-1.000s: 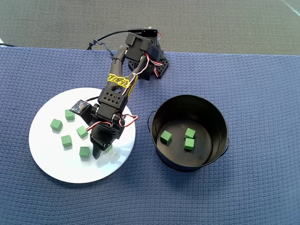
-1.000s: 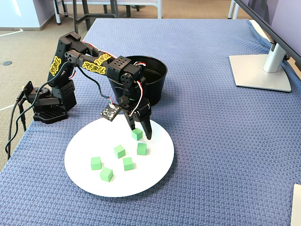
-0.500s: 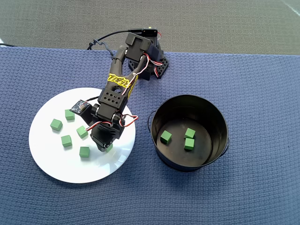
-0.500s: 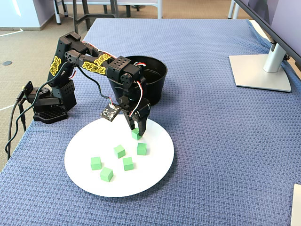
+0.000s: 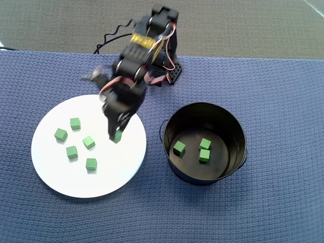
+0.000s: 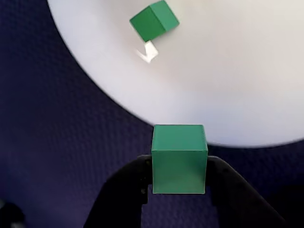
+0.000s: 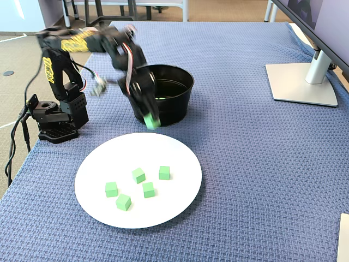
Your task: Pick up the green cubes from the white plate and place them in the black recipient
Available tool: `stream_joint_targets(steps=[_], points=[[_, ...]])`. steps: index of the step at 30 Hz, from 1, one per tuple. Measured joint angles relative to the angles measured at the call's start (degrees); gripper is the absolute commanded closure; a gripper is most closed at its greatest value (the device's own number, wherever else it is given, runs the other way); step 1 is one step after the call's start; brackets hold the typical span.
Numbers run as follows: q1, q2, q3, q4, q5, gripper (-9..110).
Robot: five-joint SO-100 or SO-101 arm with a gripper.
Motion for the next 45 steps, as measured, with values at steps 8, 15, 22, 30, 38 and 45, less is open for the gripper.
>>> stream_joint_targets(steps=[8,15,22,30,38,45], points=[[-26.4,13.0,8.4,1.6,3.5,102],[-38.9,4.5,9.6,-1.3,3.1,66],[-42.5,3.0,9.4,-0.7,-1.9,59],[-30.3,5.4,1.7,6.3,-6.0,73],[-8.3,5.7,4.0,6.8,-29.0,76],[5.9,5.7,18.1,-6.6,-52.5,76]])
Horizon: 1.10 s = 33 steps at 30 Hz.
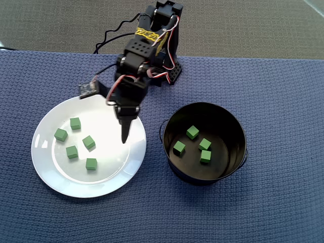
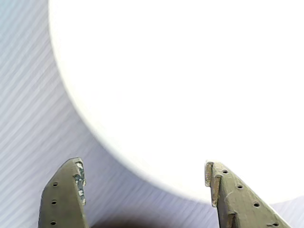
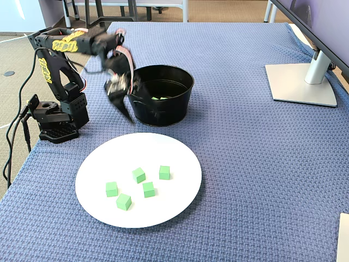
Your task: Pick up the green cubes from the white plate and place them in the black recipient
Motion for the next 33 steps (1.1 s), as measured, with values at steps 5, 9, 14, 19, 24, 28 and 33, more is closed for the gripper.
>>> stream_joint_targets(steps=[5,9,14,19,24,28,33], points=[[5.8,-0.5,7.9,-7.0,-12.9,76],[8.9,-0.7,13.9,-11.4,-24.8,76],[14.7,-1.5,18.6,-17.9,-36.9,77],[18.0,-4.4,18.6,-21.6,-42.0,77],[21.4,-9.1,16.8,-21.2,-42.7,78],[22.2,-12.0,14.2,-21.4,-42.7,78],[23.8,-15.3,10.7,-23.4,-35.9,78]])
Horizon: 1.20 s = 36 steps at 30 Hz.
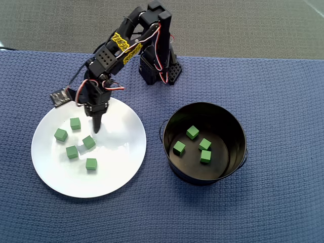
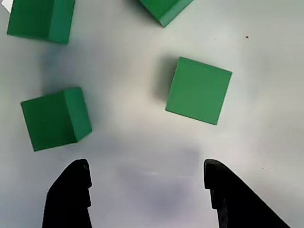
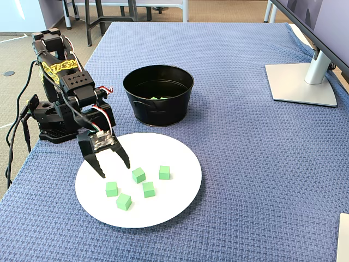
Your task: Pick up the green cubes from the white plate and place them in the black recipient
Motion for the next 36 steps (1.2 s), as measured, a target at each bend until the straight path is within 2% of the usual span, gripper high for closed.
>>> stream_joint_targets(steps=[9,31,33,34,35,36], points=[[3.2,-5.4,-5.3,0.9,6.6,79],[6.5,-12.2,-11.4,1.0,10.7,80],[6.5,-12.2,-11.4,0.7,10.9,82],[6.5,-12.2,-11.4,0.4,11.1,87],[6.5,-12.2,-11.4,0.2,11.3,101],[6.5,-12.2,-11.4,-0.1,11.6,102]])
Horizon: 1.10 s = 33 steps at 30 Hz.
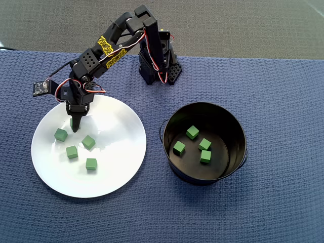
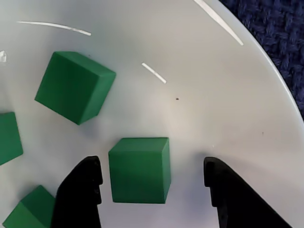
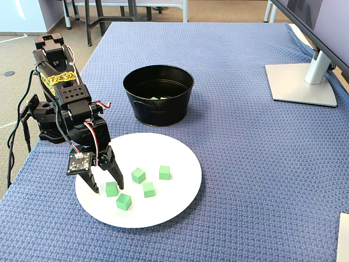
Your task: Pick up the green cubes from the white plate and place them in the black recipient
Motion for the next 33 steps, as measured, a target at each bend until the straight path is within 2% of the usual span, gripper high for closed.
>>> stream_joint_targets(steps=[11,14,18,26,33], points=[[0.0,0.0,0.0,-1.1,4.9,102],[-0.7,1.9,0.0,-0.4,9.8,102],[-4.1,8.9,-1.5,6.9,20.2,102],[-17.5,25.6,-6.8,23.6,40.5,102],[-39.1,36.7,-7.6,33.6,53.9,102]])
